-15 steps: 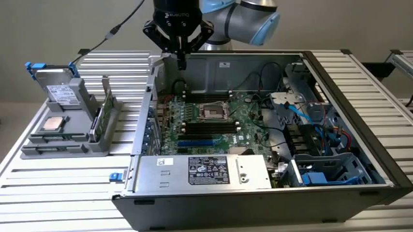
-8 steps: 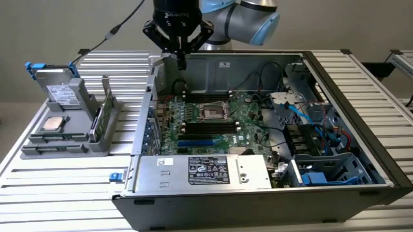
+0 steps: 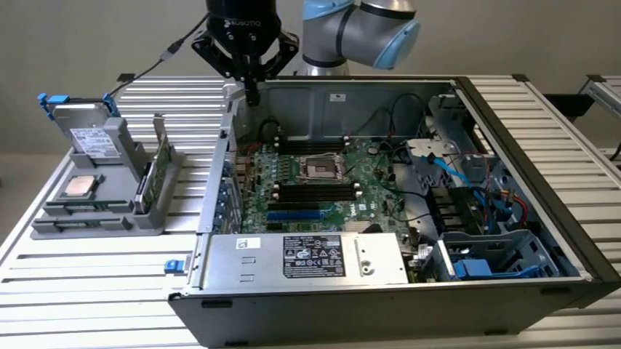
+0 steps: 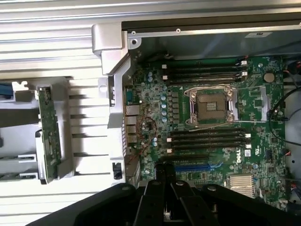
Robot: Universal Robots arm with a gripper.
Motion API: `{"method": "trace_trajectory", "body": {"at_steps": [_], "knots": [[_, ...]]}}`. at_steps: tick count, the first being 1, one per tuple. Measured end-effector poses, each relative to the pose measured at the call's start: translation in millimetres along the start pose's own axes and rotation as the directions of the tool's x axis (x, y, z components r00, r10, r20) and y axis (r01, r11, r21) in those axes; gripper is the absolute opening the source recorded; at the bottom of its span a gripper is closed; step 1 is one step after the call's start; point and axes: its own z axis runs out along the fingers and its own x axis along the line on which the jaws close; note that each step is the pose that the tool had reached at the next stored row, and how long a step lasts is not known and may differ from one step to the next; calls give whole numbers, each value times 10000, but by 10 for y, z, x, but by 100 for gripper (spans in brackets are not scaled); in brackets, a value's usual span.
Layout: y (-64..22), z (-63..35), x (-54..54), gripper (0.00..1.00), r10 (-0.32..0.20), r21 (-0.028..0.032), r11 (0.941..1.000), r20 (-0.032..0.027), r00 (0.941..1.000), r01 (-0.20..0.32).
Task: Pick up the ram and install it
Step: 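Reach for the ram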
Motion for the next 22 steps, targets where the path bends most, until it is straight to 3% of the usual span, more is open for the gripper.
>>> {"method": "trace_trajectory", "body": {"at_steps": [7, 9, 22], "knots": [[-22, 30, 283, 10, 29, 44, 10000, -544, 9985, -26], [-29, 50, 374, 10, 28, 44, 10000, -576, 9983, -25], [-81, 172, 960, 10, 28, 44, 10000, -580, 9983, -26]]}}
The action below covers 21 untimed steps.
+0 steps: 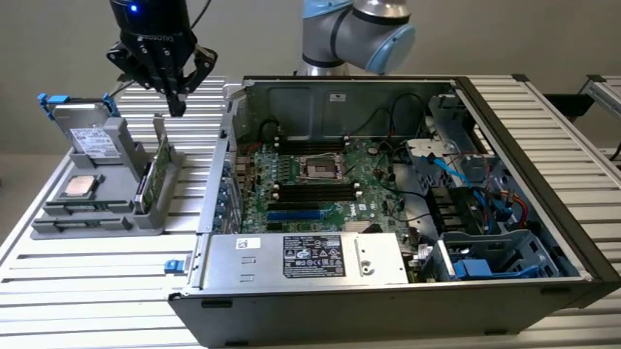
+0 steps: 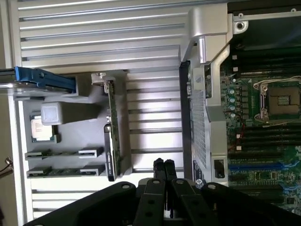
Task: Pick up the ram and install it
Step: 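Reach for the ram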
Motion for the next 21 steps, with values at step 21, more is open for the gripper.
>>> {"method": "trace_trajectory", "body": {"at_steps": [21], "knots": [[-87, 249, 940, 10, 1, -1, 10000, 0, 10000, -1]]}}
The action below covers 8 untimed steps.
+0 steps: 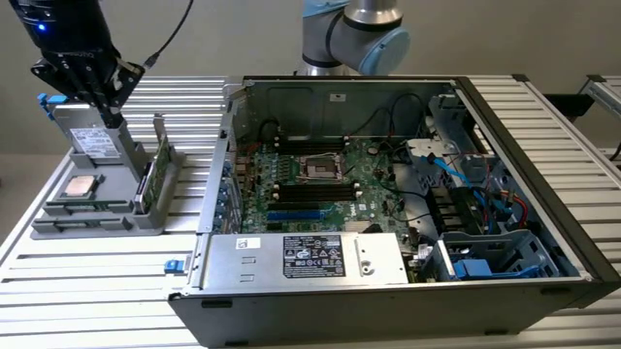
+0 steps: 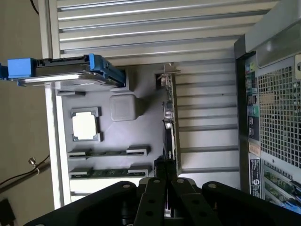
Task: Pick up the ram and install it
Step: 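Reach for the ram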
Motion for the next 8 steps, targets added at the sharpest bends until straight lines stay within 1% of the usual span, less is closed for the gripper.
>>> {"method": "trace_trajectory", "body": {"at_steps": [4, 8], "knots": [[-31, 72, 175, 10, 0, 1, 10000, 0, 10000, 0], [-94, 138, 341, 10, 0, -5, 10000, 0, 10000, 0]]}}
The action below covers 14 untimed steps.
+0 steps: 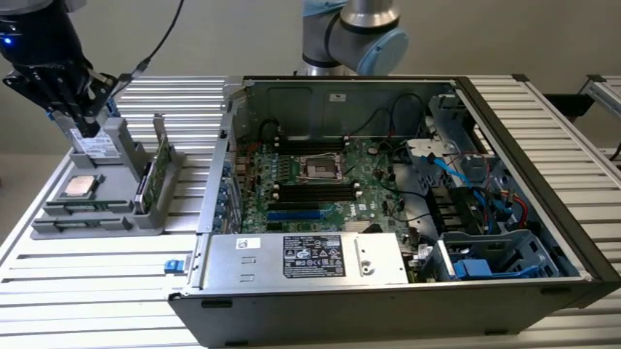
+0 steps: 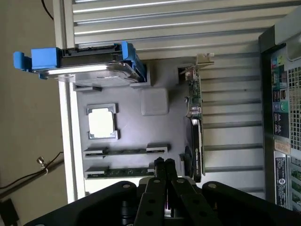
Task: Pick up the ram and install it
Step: 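Reach for the ram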
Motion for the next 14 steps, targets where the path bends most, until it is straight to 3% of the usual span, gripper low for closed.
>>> {"method": "trace_trajectory", "body": {"at_steps": [8, 14], "knots": [[-156, 125, 248, 10, -5, -53, 10000, -4, 10000, 5], [-278, 176, 267, 10, -9, -129, 9999, -11, 10000, 9]]}}
